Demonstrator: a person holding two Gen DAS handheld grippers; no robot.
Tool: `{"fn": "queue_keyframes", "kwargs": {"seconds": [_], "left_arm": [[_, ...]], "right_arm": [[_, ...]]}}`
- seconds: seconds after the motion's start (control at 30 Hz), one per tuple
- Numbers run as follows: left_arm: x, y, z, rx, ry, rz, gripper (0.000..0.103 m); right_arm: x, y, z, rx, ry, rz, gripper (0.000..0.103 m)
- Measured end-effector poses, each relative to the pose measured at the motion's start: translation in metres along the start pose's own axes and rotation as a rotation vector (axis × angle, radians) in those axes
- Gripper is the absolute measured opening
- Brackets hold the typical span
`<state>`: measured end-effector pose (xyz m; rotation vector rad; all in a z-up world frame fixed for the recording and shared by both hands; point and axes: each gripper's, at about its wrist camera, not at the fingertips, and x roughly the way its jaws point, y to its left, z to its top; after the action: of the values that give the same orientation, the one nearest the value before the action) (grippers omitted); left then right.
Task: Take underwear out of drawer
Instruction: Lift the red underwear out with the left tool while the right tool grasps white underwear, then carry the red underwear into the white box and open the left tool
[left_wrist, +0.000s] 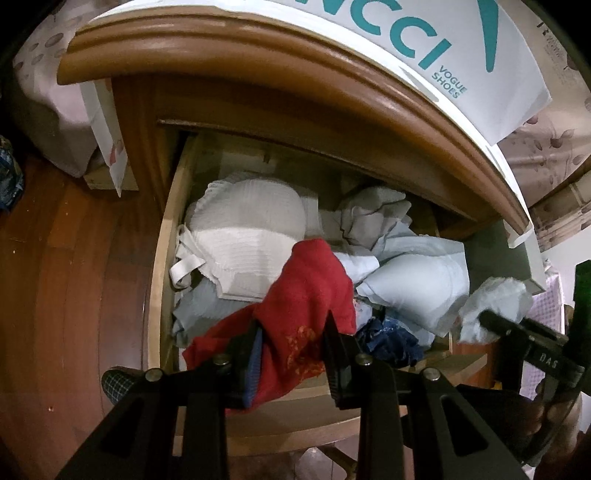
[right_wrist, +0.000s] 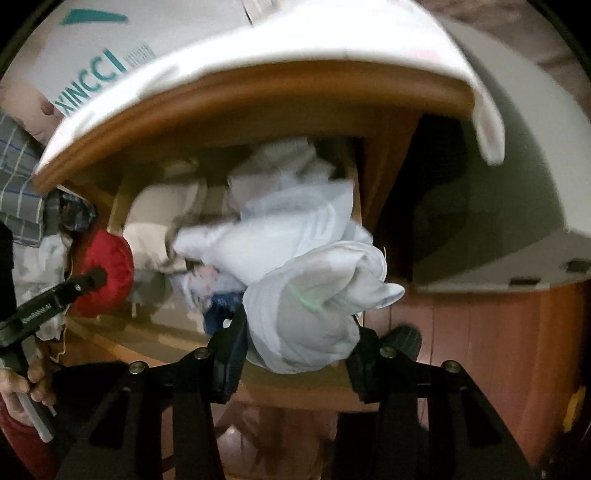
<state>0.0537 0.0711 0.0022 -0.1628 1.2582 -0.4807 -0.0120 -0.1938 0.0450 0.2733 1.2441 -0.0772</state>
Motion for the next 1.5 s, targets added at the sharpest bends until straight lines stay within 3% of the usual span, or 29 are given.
{"fn": "queue_keyframes", "kwargs": {"seconds": [0.17, 0.4, 0.57, 0.77, 1.0, 1.17, 1.3, 1.4, 1.5], "left_arm": [[-0.011, -0.004, 0.002, 0.022, -0.042, 0.0, 0.029], [-0.048, -0.023, 0.009, 0.068, -0.124, 0.027, 0.029], [-0.091, -0.044, 0.019, 0.132, -0.178, 0.046, 0.029], [-0.161, -0.07, 0.054, 0.181, -0.281, 0.031, 0.029], [-0.215, -0.106, 0.128, 0.231, -0.382, 0.066, 0.029], [-0.209, -0.117, 0.182, 0.209, -0.382, 0.062, 0.029], [-0.176, -0.121, 0.218, 0.187, -0.343, 0.095, 0.029], [-0.155, -0.116, 0.231, 0.151, -0.3, 0.103, 0.029], [-0.142, -0.116, 0.235, 0.163, -0.293, 0.144, 0.029]], "right_arm": [[0.002, 0.001, 0.007, -0.039, -0.119, -0.025, 0.043], [0.027, -0.001, 0.003, -0.117, -0.133, -0.081, 0.043], [0.028, -0.004, 0.004, -0.104, -0.15, -0.089, 0.043], [0.014, -0.012, 0.001, -0.072, -0.207, -0.091, 0.043], [-0.007, -0.013, -0.004, -0.038, -0.277, -0.049, 0.043], [-0.011, -0.014, -0.008, -0.014, -0.289, -0.011, 0.043], [-0.018, -0.013, -0.014, 0.0, -0.316, -0.002, 0.043], [-0.02, -0.013, -0.013, -0.009, -0.334, 0.002, 0.043], [-0.023, -0.023, -0.012, 0.039, -0.345, 0.061, 0.043]]}}
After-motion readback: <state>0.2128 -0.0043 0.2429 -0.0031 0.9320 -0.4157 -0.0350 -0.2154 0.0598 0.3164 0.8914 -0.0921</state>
